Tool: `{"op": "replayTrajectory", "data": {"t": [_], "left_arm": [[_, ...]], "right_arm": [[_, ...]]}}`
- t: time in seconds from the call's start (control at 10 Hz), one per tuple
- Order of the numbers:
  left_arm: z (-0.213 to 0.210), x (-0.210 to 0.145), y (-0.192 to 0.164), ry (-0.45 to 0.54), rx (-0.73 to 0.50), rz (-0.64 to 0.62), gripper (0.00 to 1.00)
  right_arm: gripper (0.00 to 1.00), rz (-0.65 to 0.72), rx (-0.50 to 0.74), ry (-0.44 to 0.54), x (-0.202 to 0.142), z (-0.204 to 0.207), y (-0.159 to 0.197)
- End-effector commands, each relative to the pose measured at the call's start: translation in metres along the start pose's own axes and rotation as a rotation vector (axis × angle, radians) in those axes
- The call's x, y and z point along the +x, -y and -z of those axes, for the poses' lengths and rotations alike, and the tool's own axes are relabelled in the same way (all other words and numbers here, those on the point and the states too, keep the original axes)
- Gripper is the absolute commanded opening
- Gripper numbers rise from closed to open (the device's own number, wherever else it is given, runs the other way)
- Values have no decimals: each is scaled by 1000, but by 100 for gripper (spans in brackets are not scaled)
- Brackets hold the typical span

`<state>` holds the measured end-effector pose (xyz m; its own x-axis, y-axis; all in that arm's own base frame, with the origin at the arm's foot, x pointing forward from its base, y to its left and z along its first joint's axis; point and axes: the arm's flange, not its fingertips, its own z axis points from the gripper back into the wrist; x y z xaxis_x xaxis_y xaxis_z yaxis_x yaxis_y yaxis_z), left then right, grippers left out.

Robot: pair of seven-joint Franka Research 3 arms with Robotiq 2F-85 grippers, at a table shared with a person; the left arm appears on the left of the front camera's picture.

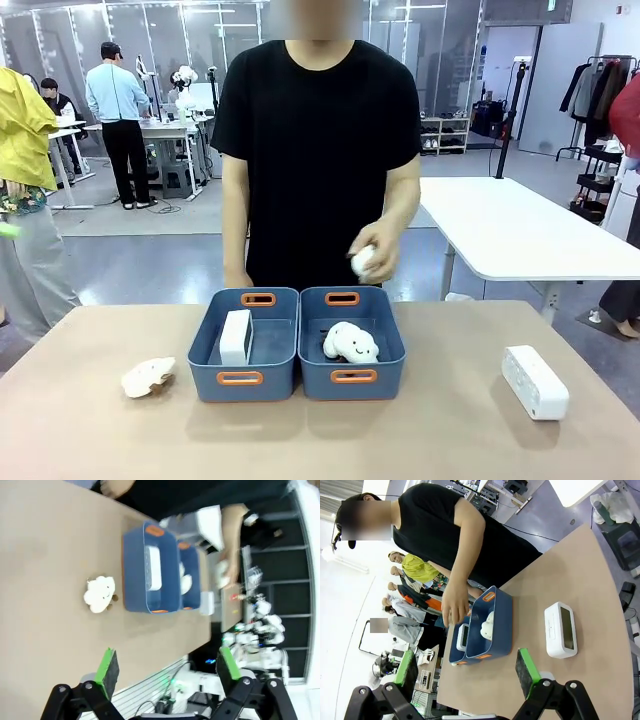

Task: Sort the digital clocks into the basket.
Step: Pick up the Digital clock from the table and place it into the empty Plastic storage basket.

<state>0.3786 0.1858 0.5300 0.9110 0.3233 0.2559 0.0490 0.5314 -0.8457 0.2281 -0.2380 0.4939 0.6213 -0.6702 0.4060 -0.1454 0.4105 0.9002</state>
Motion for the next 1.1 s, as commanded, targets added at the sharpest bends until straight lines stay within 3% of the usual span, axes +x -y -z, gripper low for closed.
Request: {"op": "replayTrajectory", "data": {"t": [0.0, 0.2, 0.3, 0.4, 0.6, 0.7, 0.8, 1.0], "left_arm": [[-38, 4, -51, 16, -128, -68, 100], [-65, 9, -105, 45, -169, -194, 100], [-72, -6, -119, 59, -137, -169, 100], [-73, -20, -96, 72, -152, -154, 100], [-73, -20, -96, 72, -152, -154, 100], [-73, -20, -96, 72, -152, -154, 100], [-73, -20, -96, 72, -152, -154, 100], [-73, -20, -96, 72, -152, -154, 100]], "right_arm": [[100, -6, 11, 3, 0, 1, 0], [100, -6, 11, 3, 0, 1, 0], [100, -6, 11, 3, 0, 1, 0], [100, -6, 11, 3, 0, 1, 0], [100, 2, -1, -1, 0, 0, 1], [100, -12, -249, -87, 2, 10, -18], [100, -81, -408, -240, 1, 31, -27], [100, -189, -621, -338, 27, 92, -24]]}}
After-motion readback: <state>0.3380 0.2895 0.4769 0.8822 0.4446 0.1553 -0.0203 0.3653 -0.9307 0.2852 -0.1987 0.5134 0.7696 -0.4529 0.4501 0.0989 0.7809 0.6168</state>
